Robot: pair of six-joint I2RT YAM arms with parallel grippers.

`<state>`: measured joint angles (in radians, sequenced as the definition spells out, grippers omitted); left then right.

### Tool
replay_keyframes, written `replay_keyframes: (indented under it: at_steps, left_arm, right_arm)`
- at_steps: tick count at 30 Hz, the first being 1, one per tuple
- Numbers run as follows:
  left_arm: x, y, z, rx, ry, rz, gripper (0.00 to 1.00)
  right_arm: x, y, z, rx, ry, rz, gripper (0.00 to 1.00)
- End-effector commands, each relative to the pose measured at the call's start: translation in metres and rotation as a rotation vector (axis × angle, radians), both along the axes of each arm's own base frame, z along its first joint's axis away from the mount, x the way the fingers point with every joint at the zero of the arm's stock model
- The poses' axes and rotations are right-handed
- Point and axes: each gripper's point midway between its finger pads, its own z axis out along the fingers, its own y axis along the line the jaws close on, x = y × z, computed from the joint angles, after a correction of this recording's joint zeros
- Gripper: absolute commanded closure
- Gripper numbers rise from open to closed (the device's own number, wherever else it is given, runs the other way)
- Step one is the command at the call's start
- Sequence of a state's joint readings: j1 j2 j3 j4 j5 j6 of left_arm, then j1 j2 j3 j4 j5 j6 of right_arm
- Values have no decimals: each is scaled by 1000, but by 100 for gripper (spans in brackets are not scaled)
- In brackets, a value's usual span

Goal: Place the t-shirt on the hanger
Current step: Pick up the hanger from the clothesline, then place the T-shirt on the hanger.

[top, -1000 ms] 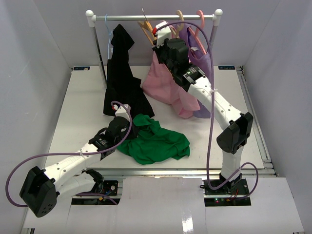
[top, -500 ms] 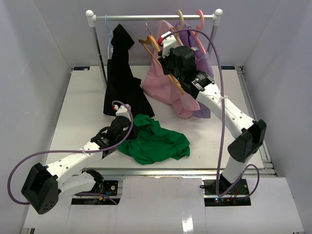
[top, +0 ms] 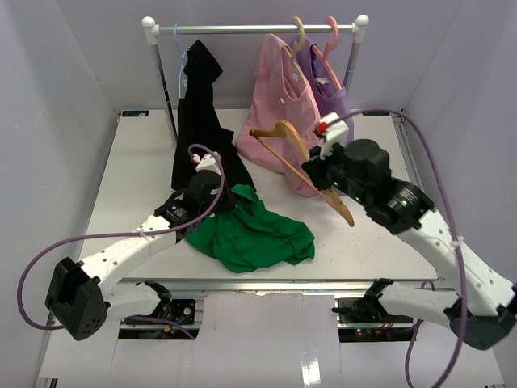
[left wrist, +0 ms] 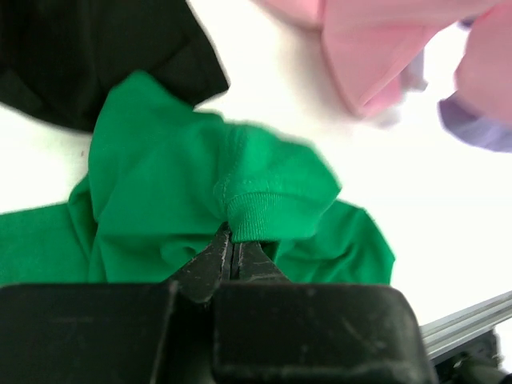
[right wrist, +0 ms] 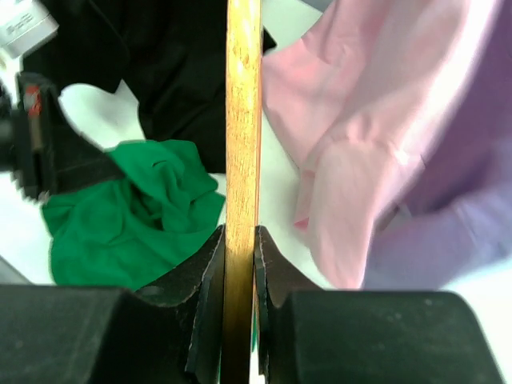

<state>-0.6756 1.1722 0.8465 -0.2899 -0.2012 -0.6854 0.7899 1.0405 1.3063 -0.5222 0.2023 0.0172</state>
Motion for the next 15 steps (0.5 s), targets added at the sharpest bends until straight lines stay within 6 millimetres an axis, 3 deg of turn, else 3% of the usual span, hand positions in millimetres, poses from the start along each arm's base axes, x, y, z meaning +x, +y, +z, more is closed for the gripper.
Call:
replay_keyframes:
  at_steps: [1, 5, 10, 15]
  left_arm:
    - [14, -6, 24, -25, -4, 16, 100]
    - [19, -9, 24, -12, 11, 17, 100]
    - [23, -7, 30, -5, 5, 36, 100]
    - [25, -6, 35, 9, 8, 41, 100]
  right_arm:
    - [-35, -28, -9, 76, 36, -10, 92]
    - [-66, -47, -22, 106, 57, 25, 92]
    - [-106, -42, -21, 187, 80, 185, 92]
    - [-122, -43, -34, 191, 110, 242, 92]
